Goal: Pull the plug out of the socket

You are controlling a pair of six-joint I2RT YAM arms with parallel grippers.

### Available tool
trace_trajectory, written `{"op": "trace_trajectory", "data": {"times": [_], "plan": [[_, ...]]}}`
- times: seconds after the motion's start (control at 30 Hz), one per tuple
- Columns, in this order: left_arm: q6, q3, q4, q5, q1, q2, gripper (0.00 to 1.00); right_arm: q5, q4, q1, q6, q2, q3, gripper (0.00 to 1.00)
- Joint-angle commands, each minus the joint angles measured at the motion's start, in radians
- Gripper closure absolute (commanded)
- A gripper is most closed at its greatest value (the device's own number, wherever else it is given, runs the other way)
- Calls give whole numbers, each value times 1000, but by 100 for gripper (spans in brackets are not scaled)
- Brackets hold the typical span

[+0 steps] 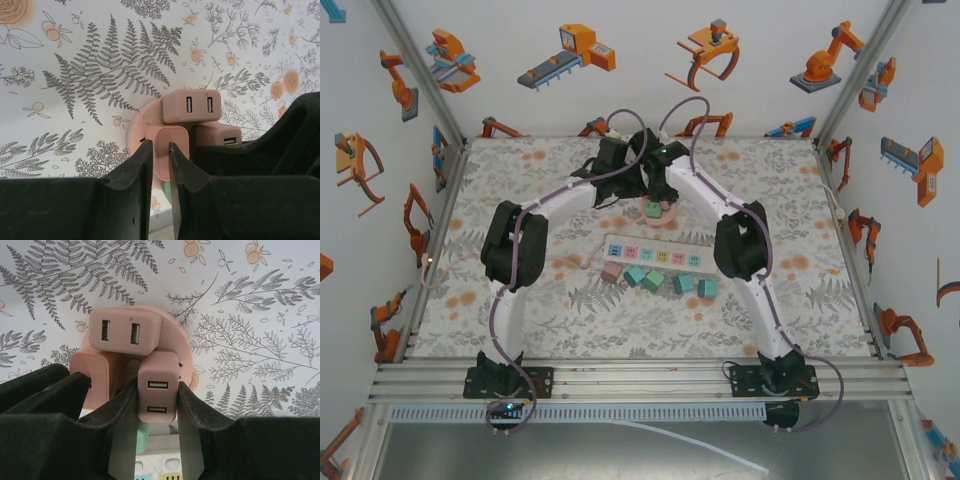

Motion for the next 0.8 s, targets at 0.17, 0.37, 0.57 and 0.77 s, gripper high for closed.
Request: {"op": "trace_trajectory", "data": {"times": [0.17, 0.37, 0.57, 0.77], "plan": [[65, -63, -164, -38, -26, 119, 77, -94, 180, -6, -9, -170, -89, 100], [94, -90, -148, -29, -24, 124, 80, -103, 296, -22, 5, -243, -165, 100], [119, -122, -125, -46, -33, 121, 81, -148, 346, -17, -28, -269, -159, 100], [132, -127, -119, -49, -38, 117, 81, -115, 312, 4, -67, -254, -163, 100]]}}
